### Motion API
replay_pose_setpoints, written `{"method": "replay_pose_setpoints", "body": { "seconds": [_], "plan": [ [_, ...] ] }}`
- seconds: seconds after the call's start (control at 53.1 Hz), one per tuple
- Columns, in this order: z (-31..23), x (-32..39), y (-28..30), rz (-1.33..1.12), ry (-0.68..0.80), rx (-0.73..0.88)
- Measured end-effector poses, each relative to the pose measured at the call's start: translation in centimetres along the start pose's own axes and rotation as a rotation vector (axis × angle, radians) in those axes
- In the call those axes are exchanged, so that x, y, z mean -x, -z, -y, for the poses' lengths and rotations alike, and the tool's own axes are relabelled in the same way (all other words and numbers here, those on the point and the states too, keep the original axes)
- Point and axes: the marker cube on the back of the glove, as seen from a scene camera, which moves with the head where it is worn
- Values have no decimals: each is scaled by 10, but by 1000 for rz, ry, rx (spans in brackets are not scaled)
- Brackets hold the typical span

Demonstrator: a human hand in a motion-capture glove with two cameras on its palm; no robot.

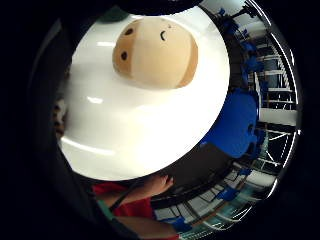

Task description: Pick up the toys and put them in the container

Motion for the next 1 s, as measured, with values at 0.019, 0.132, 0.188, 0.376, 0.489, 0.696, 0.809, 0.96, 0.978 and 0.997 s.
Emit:
{"method": "replay_pose_setpoints", "body": {
  "seconds": [0.019, 0.132, 0.188, 0.376, 0.489, 0.696, 0.809, 0.96, 0.978, 0.997],
  "plan": [
    [0, 0, 0, 0, 1, 0],
    [-3, -3, 0, -4, 12, -4],
    [-3, -6, 0, -6, 7, -8],
    [-2, -9, 0, 13, 8, -18],
    [-4, -10, -2, 18, 22, -19],
    [-6, -10, -3, 33, 41, -39],
    [-4, -6, -5, 42, 66, -41],
    [-1, 10, -12, 37, 95, -37],
    [0, 13, -14, 36, 99, -34],
    [0, 16, -15, 36, 103, -30]
  ]
}}
